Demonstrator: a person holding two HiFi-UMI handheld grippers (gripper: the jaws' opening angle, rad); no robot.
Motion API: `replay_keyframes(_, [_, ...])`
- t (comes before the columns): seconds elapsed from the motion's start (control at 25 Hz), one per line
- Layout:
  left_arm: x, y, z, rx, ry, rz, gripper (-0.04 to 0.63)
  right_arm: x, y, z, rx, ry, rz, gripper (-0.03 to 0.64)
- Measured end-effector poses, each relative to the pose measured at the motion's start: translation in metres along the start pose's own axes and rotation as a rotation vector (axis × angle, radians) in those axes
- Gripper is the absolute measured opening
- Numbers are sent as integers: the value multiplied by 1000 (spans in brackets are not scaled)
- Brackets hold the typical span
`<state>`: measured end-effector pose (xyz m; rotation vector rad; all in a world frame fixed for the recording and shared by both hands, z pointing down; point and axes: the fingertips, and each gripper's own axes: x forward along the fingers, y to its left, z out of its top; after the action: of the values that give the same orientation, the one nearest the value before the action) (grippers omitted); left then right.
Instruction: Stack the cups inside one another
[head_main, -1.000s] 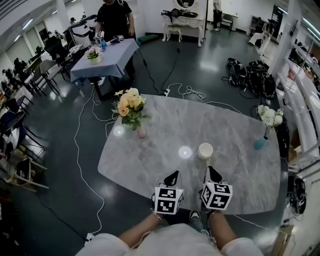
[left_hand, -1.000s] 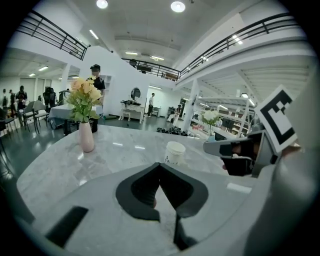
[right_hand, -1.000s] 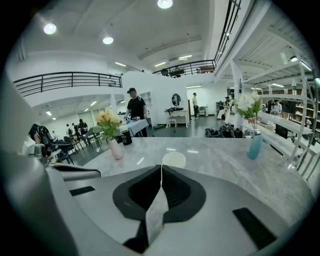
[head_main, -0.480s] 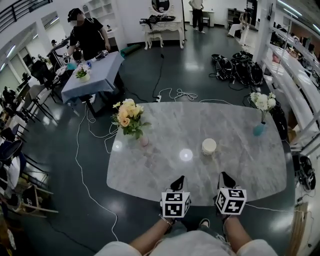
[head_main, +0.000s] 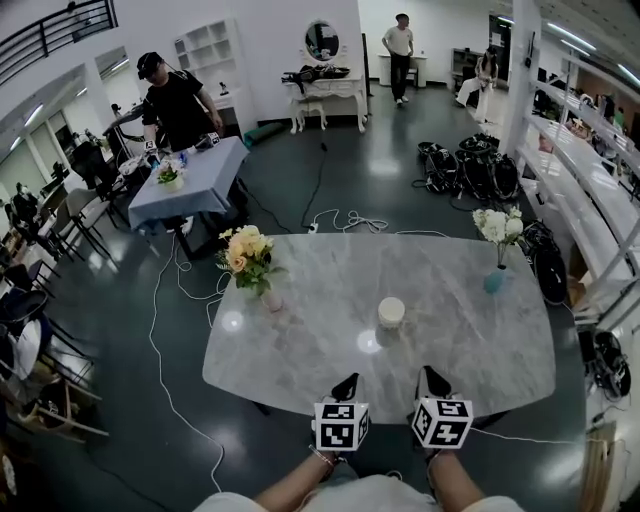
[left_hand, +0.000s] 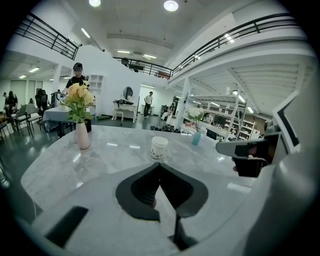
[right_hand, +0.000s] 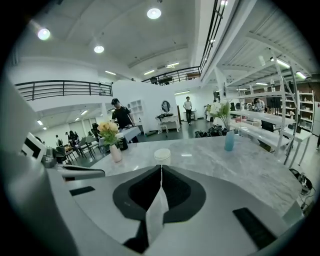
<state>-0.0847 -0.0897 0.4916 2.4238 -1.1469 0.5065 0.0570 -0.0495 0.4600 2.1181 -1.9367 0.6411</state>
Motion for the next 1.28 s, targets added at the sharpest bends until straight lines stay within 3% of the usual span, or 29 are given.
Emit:
replay_keyframes(0.48, [-37,-58,-20,-3,-29,80,-3,-47,-22,-7,34,-44,110,12])
replay_keyframes(1.28, [-39,-62,-21,1,-50,38,-3,-59,-4,-15,-22,-26,123,8])
